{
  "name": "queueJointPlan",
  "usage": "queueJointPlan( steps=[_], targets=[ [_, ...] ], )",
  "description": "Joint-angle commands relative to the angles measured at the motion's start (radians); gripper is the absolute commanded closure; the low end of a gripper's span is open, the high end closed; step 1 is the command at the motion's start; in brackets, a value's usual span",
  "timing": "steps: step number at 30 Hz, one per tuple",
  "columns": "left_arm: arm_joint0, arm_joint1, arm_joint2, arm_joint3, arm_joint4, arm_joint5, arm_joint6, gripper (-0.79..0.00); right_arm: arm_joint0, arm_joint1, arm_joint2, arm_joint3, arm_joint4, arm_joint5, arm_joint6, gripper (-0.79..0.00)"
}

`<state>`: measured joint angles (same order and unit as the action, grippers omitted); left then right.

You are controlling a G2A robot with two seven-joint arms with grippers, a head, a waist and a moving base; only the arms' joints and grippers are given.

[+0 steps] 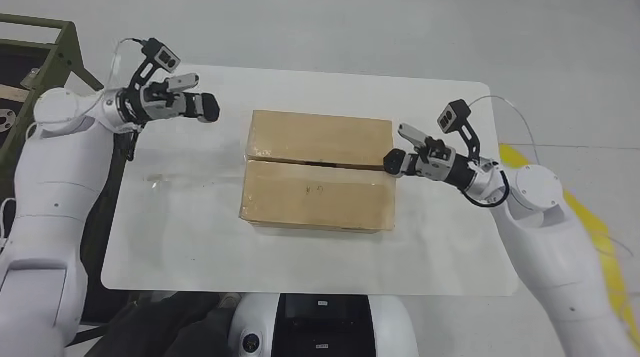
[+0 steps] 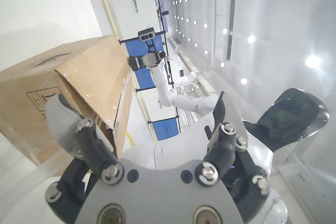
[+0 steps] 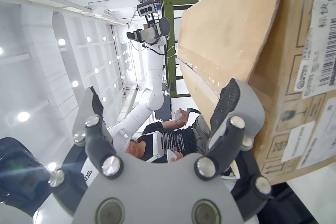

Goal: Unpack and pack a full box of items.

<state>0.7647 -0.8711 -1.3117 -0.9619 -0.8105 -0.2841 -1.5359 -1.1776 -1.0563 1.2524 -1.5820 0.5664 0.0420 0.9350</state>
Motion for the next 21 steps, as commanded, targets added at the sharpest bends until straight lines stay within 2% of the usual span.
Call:
queueJointPlan(
  steps=[1,5,9,21],
  targets=[
    [0.006,0.013,-0.034,0.017,-0.021,0.0,0.0,-0.785,0.004,0.0,-0.003,0.005,-0.013,0.01,-0.002,-0.785],
    [0.016,0.033,-0.08,0.033,-0.033,0.0,0.0,-0.785,0.004,0.001,-0.006,0.012,-0.034,0.019,-0.008,-0.785],
    [0.021,0.044,-0.093,0.038,-0.038,0.001,0.0,-0.785,-0.002,0.003,-0.004,0.009,-0.052,0.024,-0.006,-0.785],
    [0.014,0.045,-0.077,0.055,-0.021,0.011,0.0,-0.785,-0.026,0.011,0.009,-0.014,-0.109,0.048,-0.005,-0.785]
  ],
)
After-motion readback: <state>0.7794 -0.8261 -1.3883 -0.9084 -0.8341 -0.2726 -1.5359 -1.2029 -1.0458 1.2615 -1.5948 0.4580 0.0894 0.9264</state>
